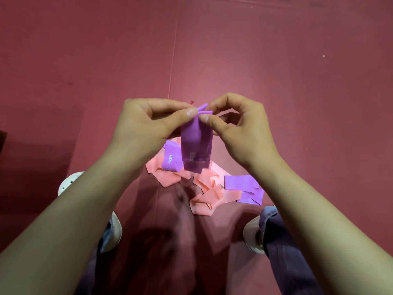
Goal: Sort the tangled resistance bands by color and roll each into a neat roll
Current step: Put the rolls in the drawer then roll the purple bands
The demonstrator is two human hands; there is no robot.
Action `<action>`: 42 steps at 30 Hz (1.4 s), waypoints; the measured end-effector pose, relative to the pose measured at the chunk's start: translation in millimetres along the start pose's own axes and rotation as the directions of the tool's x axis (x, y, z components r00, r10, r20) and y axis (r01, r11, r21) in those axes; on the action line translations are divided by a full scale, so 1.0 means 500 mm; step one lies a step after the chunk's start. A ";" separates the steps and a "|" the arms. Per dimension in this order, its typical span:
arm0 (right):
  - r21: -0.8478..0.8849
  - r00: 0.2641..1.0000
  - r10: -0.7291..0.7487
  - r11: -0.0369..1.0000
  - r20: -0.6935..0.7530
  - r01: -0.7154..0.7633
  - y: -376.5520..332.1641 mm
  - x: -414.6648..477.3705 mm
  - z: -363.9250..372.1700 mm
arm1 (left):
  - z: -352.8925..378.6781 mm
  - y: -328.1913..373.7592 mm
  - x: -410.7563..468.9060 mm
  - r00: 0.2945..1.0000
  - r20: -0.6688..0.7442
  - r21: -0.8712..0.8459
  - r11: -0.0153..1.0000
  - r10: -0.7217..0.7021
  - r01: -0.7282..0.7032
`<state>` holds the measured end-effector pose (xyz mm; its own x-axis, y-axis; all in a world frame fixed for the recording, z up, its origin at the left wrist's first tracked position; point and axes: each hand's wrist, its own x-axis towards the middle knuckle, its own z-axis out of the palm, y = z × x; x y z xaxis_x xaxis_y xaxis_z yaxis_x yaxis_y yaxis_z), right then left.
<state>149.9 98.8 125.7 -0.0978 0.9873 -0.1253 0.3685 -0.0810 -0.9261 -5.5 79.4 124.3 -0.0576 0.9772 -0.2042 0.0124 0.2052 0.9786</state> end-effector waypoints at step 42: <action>-0.042 0.700 0.668 0.730 0.254 -0.682 0.447 0.082 0.354 | -0.169 -0.336 0.070 0.846 -0.530 0.147 0.977 -0.053 0.154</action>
<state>64.8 97.1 -149.4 -0.0567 0.6019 -0.7965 0.3744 -0.7268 -0.5758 -94.2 74.8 -45.4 -0.5782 0.7878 -0.2123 0.1501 0.3585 0.9214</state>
